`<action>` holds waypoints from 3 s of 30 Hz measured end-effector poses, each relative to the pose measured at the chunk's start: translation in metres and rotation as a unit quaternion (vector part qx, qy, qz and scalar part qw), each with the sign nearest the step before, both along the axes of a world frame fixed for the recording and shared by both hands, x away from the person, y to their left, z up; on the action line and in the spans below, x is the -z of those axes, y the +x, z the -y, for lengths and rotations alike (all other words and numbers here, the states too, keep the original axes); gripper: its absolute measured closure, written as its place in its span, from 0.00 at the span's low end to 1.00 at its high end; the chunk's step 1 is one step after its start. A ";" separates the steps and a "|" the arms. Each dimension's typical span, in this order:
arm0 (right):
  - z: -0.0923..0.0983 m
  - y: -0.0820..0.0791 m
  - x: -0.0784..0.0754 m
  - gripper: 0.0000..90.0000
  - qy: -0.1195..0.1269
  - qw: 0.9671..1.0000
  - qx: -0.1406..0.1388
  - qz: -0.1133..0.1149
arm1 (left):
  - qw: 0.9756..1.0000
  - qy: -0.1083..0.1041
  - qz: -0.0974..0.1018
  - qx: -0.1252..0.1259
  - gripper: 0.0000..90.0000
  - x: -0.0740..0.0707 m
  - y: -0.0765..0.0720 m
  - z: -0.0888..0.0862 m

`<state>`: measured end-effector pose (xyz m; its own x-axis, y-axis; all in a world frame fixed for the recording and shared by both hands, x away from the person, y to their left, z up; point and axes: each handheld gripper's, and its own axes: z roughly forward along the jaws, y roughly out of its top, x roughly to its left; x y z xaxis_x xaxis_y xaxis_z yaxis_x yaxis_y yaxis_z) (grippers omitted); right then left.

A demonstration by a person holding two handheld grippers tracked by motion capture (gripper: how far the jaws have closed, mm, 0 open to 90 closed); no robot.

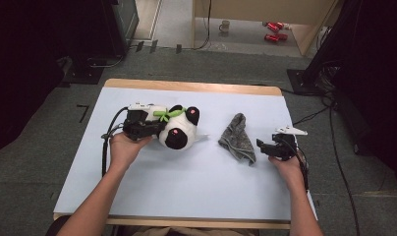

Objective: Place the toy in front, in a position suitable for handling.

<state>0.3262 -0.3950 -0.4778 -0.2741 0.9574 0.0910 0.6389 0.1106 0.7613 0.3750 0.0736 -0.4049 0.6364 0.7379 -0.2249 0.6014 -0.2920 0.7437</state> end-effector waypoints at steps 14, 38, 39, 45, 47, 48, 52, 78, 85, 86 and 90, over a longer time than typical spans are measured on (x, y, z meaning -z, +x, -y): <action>-0.031 0.005 -0.020 0.35 0.027 0.999 -0.032 0.021 | 1.000 -0.003 0.005 0.010 0.83 0.004 -0.031 0.028; -0.068 0.037 0.004 0.65 -0.002 0.996 -0.073 -0.056 | 0.998 -0.038 0.003 0.042 0.71 0.017 -0.039 0.030; -0.068 0.037 0.004 0.70 -0.008 0.996 -0.073 -0.058 | 0.998 -0.040 0.002 0.044 0.70 0.016 -0.039 0.029; -0.069 0.036 -0.002 0.84 -0.016 0.995 -0.073 -0.059 | 0.997 -0.041 0.005 0.058 0.63 0.014 -0.038 0.027; -0.065 0.032 -0.011 0.86 -0.004 0.997 -0.061 -0.039 | 0.997 -0.040 0.010 0.068 0.59 0.013 -0.038 0.025; -0.064 0.033 -0.015 0.86 0.003 0.997 -0.059 -0.041 | 0.996 -0.039 0.011 0.073 0.57 0.012 -0.039 0.024; -0.061 0.031 -0.025 0.86 0.025 0.997 -0.059 -0.038 | 0.996 -0.034 0.020 0.082 0.53 0.010 -0.041 0.021; -0.077 0.018 -0.066 0.86 0.052 0.993 -0.107 -0.024 | 0.996 -0.031 0.040 0.069 0.44 -0.008 -0.027 -0.047; -0.079 0.014 -0.076 0.86 0.057 0.991 -0.117 -0.019 | 0.996 -0.030 0.045 0.076 0.41 0.001 -0.019 -0.067; -0.080 0.013 -0.077 0.86 0.058 0.991 -0.119 -0.020 | 0.996 -0.032 0.043 0.076 0.41 0.003 -0.018 -0.068; -0.083 0.011 -0.082 0.86 0.058 0.990 -0.127 -0.018 | 0.995 -0.030 0.041 0.089 0.40 0.013 -0.011 -0.072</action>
